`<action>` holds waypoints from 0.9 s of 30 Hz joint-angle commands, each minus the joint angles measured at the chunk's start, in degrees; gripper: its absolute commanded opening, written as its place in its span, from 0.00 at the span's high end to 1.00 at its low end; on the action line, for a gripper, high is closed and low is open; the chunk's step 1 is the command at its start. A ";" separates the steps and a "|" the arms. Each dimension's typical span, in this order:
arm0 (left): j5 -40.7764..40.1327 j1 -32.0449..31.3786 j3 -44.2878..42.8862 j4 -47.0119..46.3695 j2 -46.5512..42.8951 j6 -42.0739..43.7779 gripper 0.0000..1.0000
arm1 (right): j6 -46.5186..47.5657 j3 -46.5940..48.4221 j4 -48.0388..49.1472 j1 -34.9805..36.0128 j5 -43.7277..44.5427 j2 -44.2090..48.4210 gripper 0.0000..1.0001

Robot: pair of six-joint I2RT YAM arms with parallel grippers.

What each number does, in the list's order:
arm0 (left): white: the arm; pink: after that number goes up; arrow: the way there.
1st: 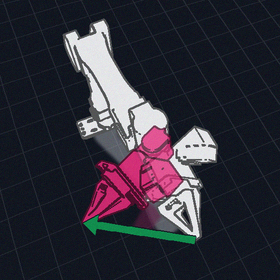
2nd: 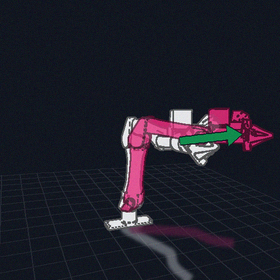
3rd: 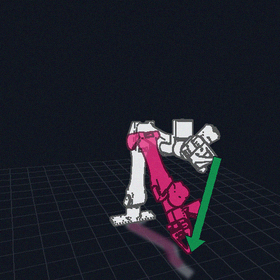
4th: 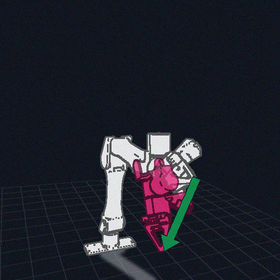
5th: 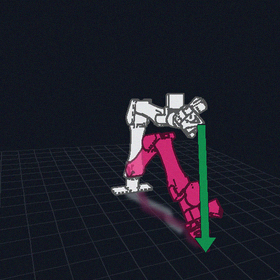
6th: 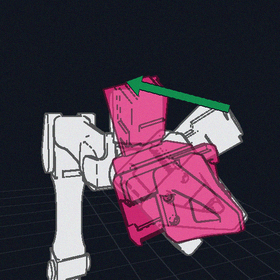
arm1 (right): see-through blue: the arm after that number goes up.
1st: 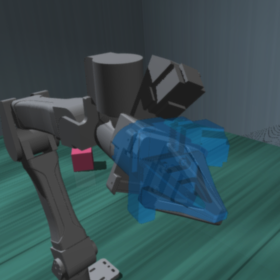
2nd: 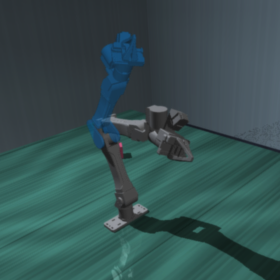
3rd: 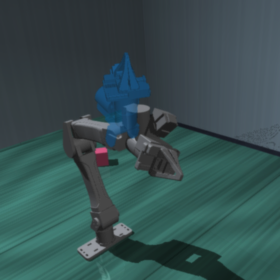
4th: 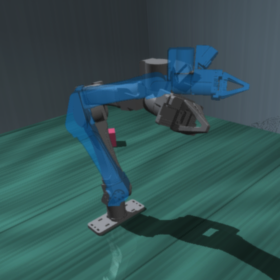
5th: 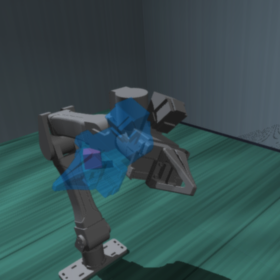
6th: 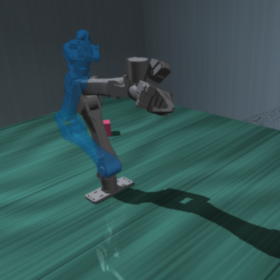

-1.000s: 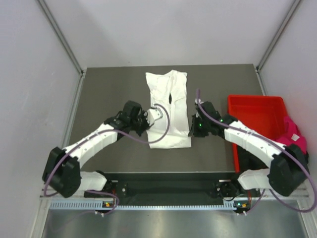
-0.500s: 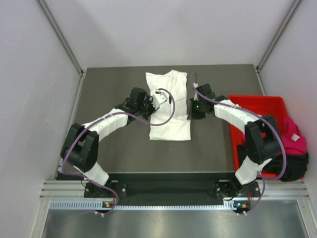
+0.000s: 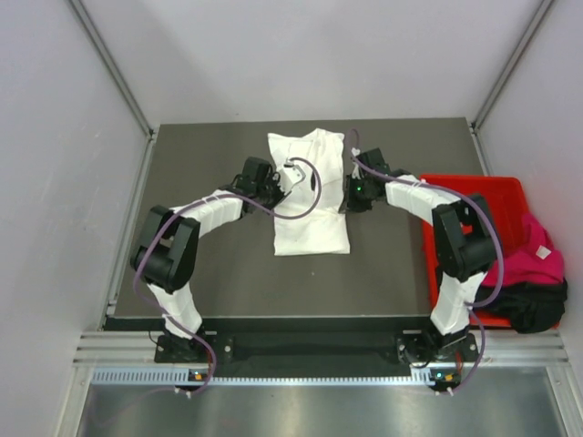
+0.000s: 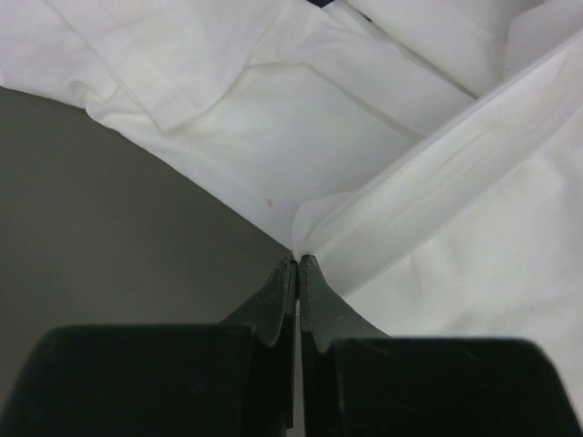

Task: Fold and stack the t-shirts
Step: Fold the tshirt

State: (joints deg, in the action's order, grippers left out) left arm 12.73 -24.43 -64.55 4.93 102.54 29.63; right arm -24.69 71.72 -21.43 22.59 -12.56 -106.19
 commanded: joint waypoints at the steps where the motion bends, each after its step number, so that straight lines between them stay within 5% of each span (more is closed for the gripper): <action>1: -0.16 0.43 -3.64 -4.49 2.21 0.43 1.00 | -0.54 3.60 3.32 -1.49 0.69 -1.12 0.99; 2: -0.51 0.52 -4.52 -4.40 2.66 0.26 1.00 | -0.71 3.69 3.67 -1.67 1.30 -1.21 0.96; 6: -2.27 0.96 -5.84 -5.90 4.94 -0.27 0.94 | -1.24 4.65 3.85 -3.25 3.41 -1.30 0.50; 9: -8.03 1.13 -7.07 -5.98 6.35 -2.81 0.82 | 1.47 5.88 2.80 -4.13 8.33 2.46 0.45; 14: -14.58 3.50 -12.25 -5.20 8.02 -9.93 0.66 | 5.43 -1.66 7.97 -2.82 9.39 11.35 0.46; 18: -13.00 4.30 -14.20 -0.72 6.02 -11.43 0.63 | 6.23 -8.35 11.67 -0.54 7.73 13.56 0.78; 22: 2.95 3.08 -7.10 2.37 -1.63 -10.38 0.66 | 4.39 -8.10 16.14 0.44 0.02 9.52 0.89; 27: 9.67 0.26 -0.23 5.26 -5.86 -9.41 0.67 | 1.66 -0.82 15.90 0.53 -3.44 -0.76 0.95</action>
State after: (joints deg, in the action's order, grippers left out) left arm 13.72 -22.37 -67.31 7.73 99.85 20.32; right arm -21.37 65.80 -8.38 22.52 -12.14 -102.37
